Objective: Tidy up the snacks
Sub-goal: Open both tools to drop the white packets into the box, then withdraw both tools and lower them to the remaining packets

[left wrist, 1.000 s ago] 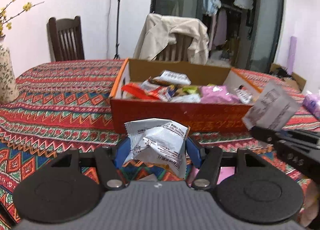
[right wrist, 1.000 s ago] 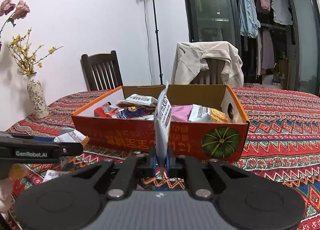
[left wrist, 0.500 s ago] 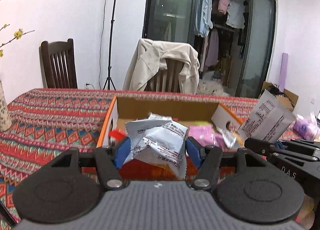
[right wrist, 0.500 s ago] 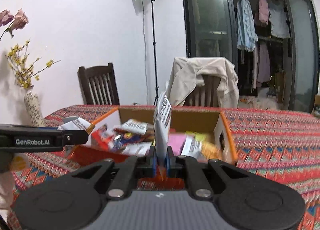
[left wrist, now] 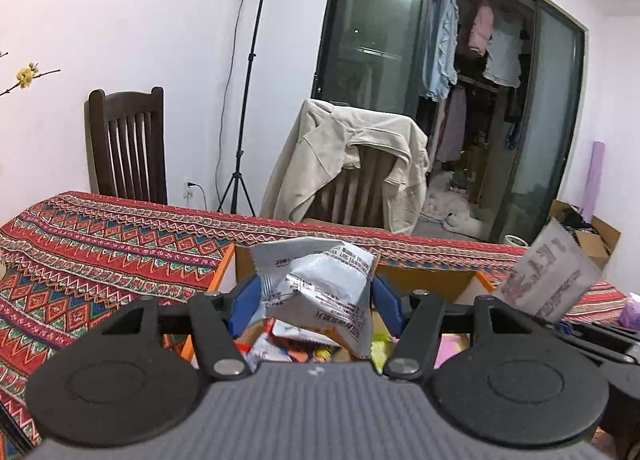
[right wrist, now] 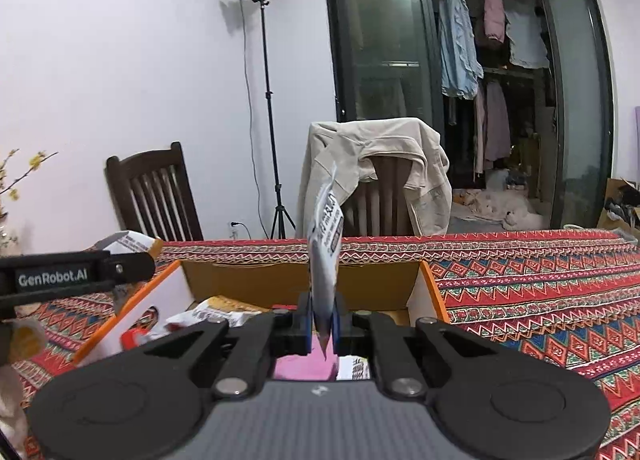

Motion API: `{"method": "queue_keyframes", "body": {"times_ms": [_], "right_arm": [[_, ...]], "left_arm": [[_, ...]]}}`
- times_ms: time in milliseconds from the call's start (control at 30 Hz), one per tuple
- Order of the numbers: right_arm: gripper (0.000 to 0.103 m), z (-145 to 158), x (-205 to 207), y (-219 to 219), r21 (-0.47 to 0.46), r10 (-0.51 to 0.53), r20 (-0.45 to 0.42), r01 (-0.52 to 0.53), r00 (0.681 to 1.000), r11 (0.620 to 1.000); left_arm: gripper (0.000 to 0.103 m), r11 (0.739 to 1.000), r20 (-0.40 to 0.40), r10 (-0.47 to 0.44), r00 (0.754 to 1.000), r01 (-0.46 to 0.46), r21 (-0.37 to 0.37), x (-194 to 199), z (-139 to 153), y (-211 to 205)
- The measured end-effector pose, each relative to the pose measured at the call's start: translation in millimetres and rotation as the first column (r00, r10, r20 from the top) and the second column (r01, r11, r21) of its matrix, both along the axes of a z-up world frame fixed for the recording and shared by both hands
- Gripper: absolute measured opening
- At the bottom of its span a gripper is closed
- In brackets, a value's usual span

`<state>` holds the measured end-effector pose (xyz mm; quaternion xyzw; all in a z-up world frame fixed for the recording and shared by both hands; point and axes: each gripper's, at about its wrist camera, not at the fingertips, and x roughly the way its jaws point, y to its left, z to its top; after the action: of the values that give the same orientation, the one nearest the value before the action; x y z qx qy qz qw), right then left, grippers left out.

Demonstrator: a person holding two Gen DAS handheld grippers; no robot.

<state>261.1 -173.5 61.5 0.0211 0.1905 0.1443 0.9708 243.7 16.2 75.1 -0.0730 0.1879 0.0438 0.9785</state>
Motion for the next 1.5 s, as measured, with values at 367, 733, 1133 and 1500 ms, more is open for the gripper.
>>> {"method": "queue_keyframes", "body": {"times_ms": [367, 733, 1133, 1500], "right_arm": [[0.013, -40, 27, -3, -0.021, 0.02, -0.026, -0.021, 0.999, 1.0], [0.103, -43, 22, -12, 0.015, -0.013, -0.05, 0.014, 0.999, 1.0], [0.103, -23, 3, -19, 0.039, -0.025, -0.016, 0.026, 1.0, 0.999], [0.103, 4, -52, -8, -0.041, 0.03, 0.062, -0.027, 0.998, 0.999]], "left_arm": [[0.08, 0.999, 0.005, -0.004, 1.0, 0.004, 0.045, 21, -46, 5], [0.103, 0.999, 0.043, 0.05, 0.998, -0.051, 0.009, 14, -47, 15], [0.103, 0.999, 0.109, 0.038, 0.993, -0.04, 0.02, -20, -7, -1], [0.103, 1.0, 0.075, 0.027, 0.997, -0.028, 0.003, -76, 6, 14]]}}
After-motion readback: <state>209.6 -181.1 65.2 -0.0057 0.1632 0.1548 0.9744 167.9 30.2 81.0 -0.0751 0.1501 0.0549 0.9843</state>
